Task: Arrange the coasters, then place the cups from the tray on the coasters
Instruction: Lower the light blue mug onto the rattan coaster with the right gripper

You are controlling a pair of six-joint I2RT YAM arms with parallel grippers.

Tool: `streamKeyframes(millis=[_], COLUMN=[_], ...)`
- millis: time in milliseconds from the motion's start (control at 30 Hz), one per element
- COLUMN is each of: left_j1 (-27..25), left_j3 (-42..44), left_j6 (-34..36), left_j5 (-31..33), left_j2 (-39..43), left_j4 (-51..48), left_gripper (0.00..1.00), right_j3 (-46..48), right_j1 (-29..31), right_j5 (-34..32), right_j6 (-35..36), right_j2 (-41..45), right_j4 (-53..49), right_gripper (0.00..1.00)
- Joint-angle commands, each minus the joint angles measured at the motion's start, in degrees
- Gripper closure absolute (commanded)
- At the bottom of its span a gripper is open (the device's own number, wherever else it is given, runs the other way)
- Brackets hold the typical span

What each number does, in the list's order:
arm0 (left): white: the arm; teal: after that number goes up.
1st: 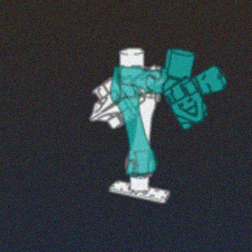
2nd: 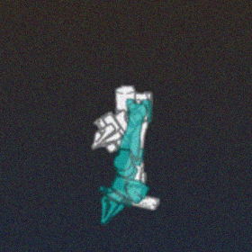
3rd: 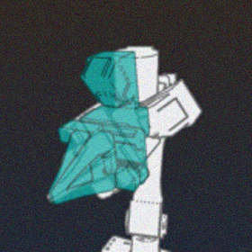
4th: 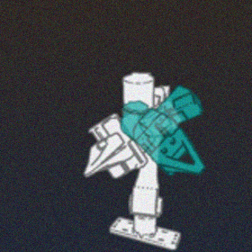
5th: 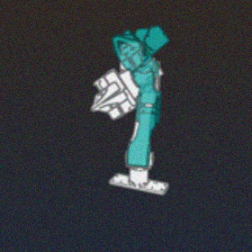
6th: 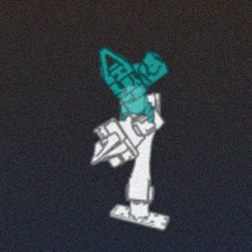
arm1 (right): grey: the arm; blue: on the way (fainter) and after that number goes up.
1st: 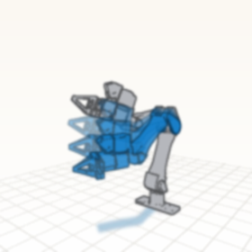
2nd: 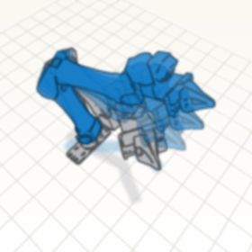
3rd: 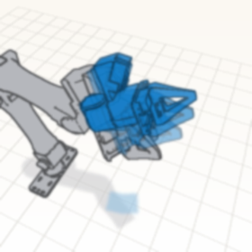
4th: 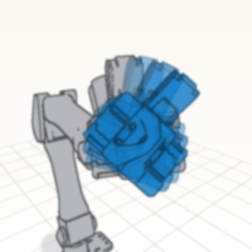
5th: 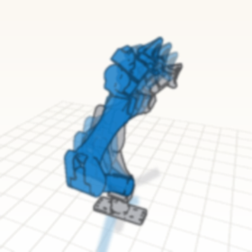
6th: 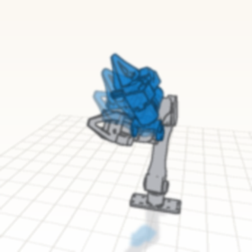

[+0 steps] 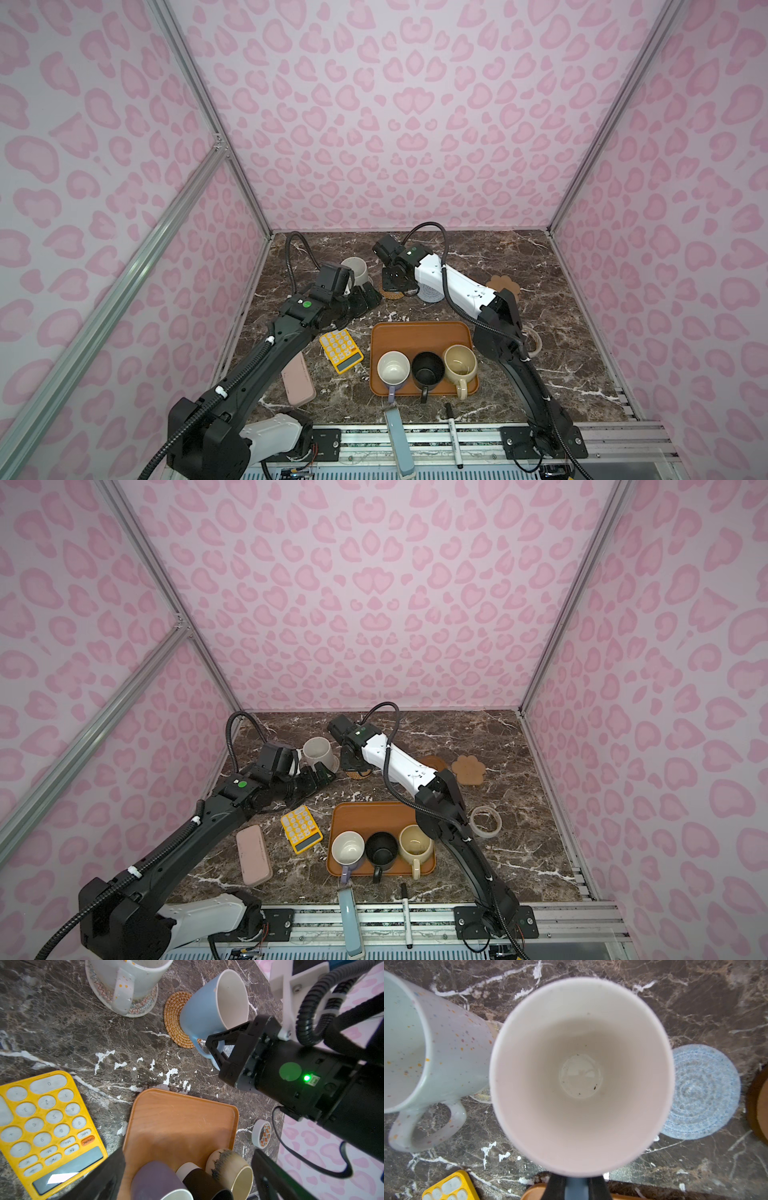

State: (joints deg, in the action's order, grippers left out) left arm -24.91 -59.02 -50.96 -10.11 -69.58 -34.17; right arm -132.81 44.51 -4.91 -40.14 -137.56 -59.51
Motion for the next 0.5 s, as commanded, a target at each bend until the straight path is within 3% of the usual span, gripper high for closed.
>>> streamKeyframes(millis=[0,467], left_j1=[-0.1,0.0], left_j3=[0.5,0.1], left_j6=[0.0,0.2], left_j5=[-0.2,-0.2], left_j2=[0.4,0.6], left_j4=[1.4,1.1], left_gripper=[0.03,0.03], right_j3=[-0.4,-0.5], right_j1=[0.0,0.0], right_j5=[-1.9,-1.0], right_j6=[-0.3,0.1], right_j2=[-0.6,-1.4], right_j4=[1.4,1.7], right_gripper=[1.00,1.00])
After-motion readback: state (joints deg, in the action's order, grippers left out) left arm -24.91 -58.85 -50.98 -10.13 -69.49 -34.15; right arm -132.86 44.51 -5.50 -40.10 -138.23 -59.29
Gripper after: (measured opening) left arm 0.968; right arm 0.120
